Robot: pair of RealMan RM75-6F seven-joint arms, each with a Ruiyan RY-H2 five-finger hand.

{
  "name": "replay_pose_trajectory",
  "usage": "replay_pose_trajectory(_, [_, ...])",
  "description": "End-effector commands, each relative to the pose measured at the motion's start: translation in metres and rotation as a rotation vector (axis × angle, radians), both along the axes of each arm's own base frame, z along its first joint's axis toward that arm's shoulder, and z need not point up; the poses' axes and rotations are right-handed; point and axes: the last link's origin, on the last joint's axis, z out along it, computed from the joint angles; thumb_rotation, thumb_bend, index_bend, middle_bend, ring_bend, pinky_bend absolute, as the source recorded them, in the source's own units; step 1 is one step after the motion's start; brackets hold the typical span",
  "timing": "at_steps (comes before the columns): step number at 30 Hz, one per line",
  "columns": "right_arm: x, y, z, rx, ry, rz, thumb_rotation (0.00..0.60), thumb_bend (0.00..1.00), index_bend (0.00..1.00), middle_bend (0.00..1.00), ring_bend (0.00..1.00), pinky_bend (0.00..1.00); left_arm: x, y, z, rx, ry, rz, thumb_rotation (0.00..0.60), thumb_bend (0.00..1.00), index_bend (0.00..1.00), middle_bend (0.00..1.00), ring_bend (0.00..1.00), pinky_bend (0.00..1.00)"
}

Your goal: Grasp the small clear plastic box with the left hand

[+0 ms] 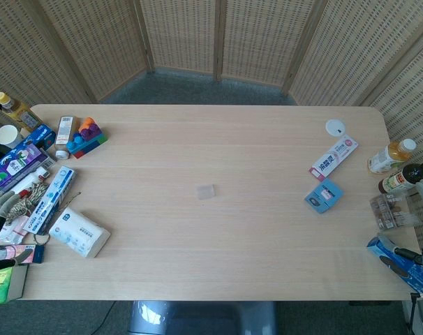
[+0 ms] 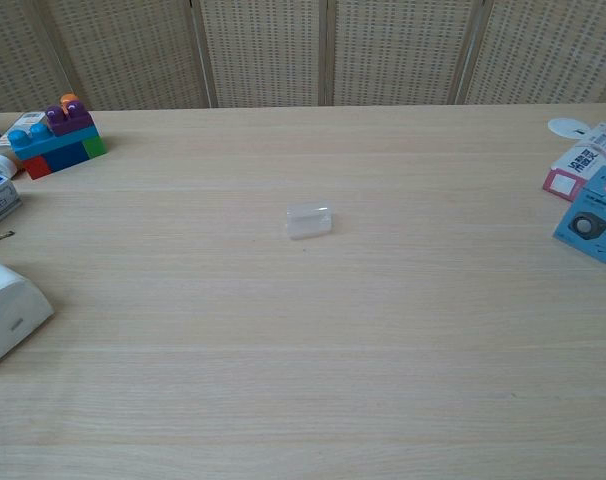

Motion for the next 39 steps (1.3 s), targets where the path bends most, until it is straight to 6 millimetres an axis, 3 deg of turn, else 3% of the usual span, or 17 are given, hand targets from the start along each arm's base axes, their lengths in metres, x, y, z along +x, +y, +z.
replay_pose_trajectory(1, [0.003, 0.002, -0.002, 0.020, -0.005, 0.016, 0.600, 0.00, 0.00, 0.00, 0.00, 0.00, -0.001, 0.000, 0.000, 0.000, 0.008, 0.000, 0.600, 0.11, 0.00, 0.00, 0.00, 0.00])
replay_pose_trajectory(7, [0.006, 0.005, -0.002, 0.031, -0.022, 0.029, 0.600, 0.00, 0.00, 0.00, 0.00, 0.00, 0.002, 0.006, -0.009, -0.033, 0.018, -0.008, 0.600, 0.11, 0.00, 0.00, 0.00, 0.00])
replay_pose_trajectory(10, [0.006, 0.004, -0.004, 0.047, -0.029, 0.028, 0.600, 0.00, 0.00, 0.00, 0.00, 0.00, 0.017, 0.025, -0.020, -0.085, 0.038, -0.048, 0.600, 0.11, 0.00, 0.00, 0.00, 0.00])
replay_pose_trajectory(13, [0.006, 0.003, -0.005, 0.065, -0.030, 0.029, 0.600, 0.00, 0.00, 0.00, 0.00, 0.00, 0.046, 0.052, -0.034, -0.149, 0.038, -0.102, 0.600, 0.11, 0.00, 0.00, 0.00, 0.00])
replay_pose_trajectory(17, [0.008, 0.003, -0.007, 0.080, -0.032, 0.037, 0.600, 0.00, 0.00, 0.00, 0.00, 0.00, 0.092, 0.091, -0.065, -0.245, 0.063, -0.169, 0.600, 0.11, 0.01, 0.00, 0.00, 0.00])
replay_pose_trajectory(24, [0.008, 0.003, -0.008, 0.099, -0.040, 0.042, 0.600, 0.00, 0.00, 0.00, 0.00, 0.00, 0.160, 0.141, -0.131, -0.360, 0.143, -0.244, 0.600, 0.11, 0.02, 0.00, 0.00, 0.00])
replay_pose_trajectory(32, [0.005, 0.003, -0.003, 0.096, -0.068, 0.039, 0.600, 0.00, 0.00, 0.00, 0.00, 0.00, 0.207, 0.164, -0.206, -0.429, 0.279, -0.247, 0.600, 0.11, 0.03, 0.00, 0.00, 0.00])
replay_pose_trajectory(39, [0.003, 0.002, 0.000, 0.102, -0.089, 0.039, 0.600, 0.00, 0.00, 0.00, 0.00, 0.00, 0.235, 0.178, -0.254, -0.437, 0.345, -0.217, 0.600, 0.11, 0.04, 0.00, 0.00, 0.00])
